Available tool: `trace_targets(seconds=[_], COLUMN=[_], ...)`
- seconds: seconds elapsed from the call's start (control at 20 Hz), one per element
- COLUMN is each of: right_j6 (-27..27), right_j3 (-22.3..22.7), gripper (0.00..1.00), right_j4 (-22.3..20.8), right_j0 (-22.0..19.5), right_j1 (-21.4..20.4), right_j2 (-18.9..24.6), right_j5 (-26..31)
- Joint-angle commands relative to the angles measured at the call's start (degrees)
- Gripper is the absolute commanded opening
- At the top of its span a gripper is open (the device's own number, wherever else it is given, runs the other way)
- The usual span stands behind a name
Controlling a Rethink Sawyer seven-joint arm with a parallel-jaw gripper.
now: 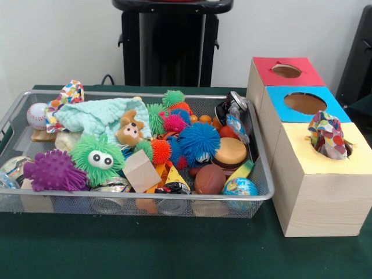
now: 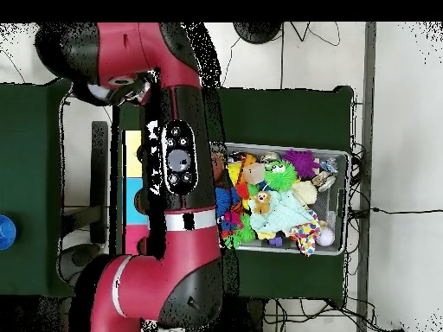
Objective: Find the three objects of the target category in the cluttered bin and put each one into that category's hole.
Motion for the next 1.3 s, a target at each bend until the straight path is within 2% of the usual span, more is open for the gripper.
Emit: trace_targets(seconds=[0.05,0.2,0.35,0.7,0.95,1.1,1.3], right_j6=[-13.24,-11.53,-13.34,-14.17,-20.6,-20.7,-19.58], right_j3=[6.31,7.26,6.93,9.24,9.62,12.71,21.16], gripper=[0.0,0.0,0.0,0.0,0.0,0.0,0.0], right_j4=[3.33,3.19,2.73,0.84,-0.95,-2.77,-5.05], right_j0=[-1.48,-0.61,-0.43,0.94,0.97,1.71,3.36], right_j1=[3.61,3.44,4.19,3.87,3.31,0.85,-4.54], right_j2=[-4.2,-3.65,-3.52,-0.26,-1.39,0.78,4.49], right_j5=[-1.23,-1.91,-5.81,-6.36,-4.6,-4.08,-5.46])
